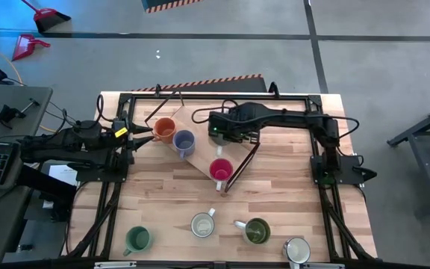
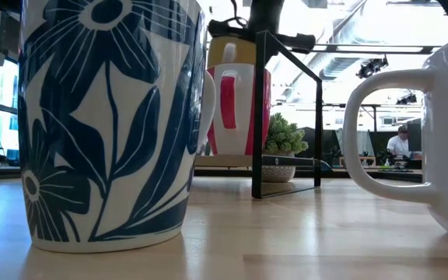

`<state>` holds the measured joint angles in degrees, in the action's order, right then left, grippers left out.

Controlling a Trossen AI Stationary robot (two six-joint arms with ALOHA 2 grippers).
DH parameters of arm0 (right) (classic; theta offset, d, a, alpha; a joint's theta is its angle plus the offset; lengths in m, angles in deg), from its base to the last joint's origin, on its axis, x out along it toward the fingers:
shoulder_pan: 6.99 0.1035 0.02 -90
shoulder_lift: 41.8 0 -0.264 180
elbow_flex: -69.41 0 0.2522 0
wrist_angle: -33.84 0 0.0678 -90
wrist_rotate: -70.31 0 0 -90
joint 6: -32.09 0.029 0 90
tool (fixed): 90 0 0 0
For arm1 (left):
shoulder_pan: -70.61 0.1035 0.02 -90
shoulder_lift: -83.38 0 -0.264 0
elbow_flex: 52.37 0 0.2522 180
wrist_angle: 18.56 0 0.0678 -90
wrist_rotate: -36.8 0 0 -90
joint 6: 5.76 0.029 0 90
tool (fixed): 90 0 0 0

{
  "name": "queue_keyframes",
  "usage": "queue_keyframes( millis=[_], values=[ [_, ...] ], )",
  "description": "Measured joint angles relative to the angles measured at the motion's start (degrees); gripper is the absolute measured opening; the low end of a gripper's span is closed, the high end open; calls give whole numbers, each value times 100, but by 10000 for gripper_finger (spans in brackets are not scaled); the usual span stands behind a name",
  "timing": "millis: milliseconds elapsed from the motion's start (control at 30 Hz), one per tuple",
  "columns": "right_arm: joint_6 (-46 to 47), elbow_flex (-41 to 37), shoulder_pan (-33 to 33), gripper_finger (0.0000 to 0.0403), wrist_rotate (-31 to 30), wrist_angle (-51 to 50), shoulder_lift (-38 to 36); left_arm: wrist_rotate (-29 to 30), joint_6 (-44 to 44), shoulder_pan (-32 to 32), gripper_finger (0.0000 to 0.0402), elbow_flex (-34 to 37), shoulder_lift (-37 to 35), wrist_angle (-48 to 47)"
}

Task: Place coffee mugs
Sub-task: Put the yellow mug on the shelf

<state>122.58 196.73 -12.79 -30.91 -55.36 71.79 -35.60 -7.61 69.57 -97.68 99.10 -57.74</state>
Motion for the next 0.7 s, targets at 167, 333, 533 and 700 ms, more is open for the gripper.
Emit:
queue_keyframes(
  millis=[167,333,533,700],
  values=[
    [378,0,-70,0,148,-2,153,-2,-5,-2,129,1,-1,4],
    [376,0,-70,0,505,162,348,-4,-153,-2,129,2,0,119],
    [372,0,-57,0,659,339,511,-36,-155,-2,129,0,-2,381],
    [366,0,-59,0,701,442,596,-55,-153,-2,129,0,0,385]
  ],
)
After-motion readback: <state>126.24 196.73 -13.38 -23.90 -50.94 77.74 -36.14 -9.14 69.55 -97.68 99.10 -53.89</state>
